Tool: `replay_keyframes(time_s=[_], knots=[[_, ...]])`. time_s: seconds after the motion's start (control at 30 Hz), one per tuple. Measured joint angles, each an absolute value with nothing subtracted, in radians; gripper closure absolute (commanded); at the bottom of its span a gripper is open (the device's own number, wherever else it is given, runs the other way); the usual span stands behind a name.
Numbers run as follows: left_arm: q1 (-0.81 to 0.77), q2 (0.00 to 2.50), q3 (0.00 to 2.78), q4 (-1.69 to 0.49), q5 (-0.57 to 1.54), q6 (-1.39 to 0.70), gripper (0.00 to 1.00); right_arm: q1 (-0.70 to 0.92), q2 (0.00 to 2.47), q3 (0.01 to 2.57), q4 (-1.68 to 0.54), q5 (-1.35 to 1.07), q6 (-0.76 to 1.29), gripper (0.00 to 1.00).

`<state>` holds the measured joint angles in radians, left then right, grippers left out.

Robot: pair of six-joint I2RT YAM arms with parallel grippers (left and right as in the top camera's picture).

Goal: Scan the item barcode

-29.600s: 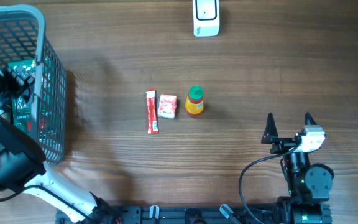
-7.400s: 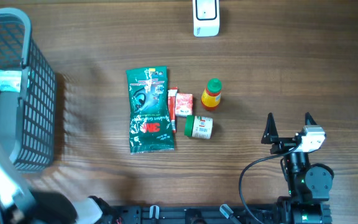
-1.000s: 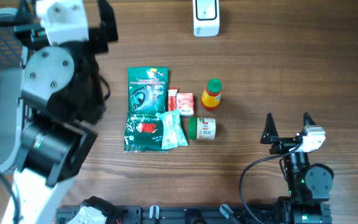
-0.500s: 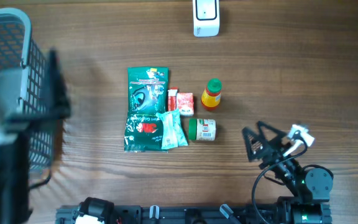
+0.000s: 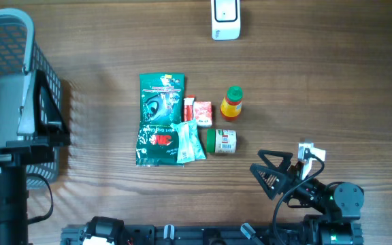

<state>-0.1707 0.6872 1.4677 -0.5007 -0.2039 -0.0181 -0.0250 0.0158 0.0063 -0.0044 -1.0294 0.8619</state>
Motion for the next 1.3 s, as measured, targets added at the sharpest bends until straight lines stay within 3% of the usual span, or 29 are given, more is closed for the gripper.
replay_keyframes(time_s=[0.37,0.53,0.67,0.77,0.97,1.3], knots=[[-0.171,0.700,1.423,-0.405,-0.369,-0.022,0.00,-0.025,0.053,0.089,-0.115,-1.045,0.888,0.01],[-0.171,0.672,1.363,-0.386,-0.392,-0.022,0.00,-0.024,0.218,0.338,-0.474,-0.952,0.735,0.01],[-0.171,0.548,1.263,-0.323,-0.397,-0.022,0.00,-0.020,0.444,0.612,-0.815,-0.739,0.550,0.00],[-0.171,0.423,1.179,-0.245,-0.400,-0.022,0.00,0.002,0.627,0.805,-0.953,-0.608,0.456,0.00],[-0.171,0.196,1.015,-0.148,-0.404,-0.022,0.00,0.138,0.917,1.053,-1.016,-0.458,0.371,0.00],[-0.171,0.090,0.936,-0.126,-0.404,-0.022,0.00,0.424,1.221,1.069,-0.809,-0.269,0.463,0.01]])
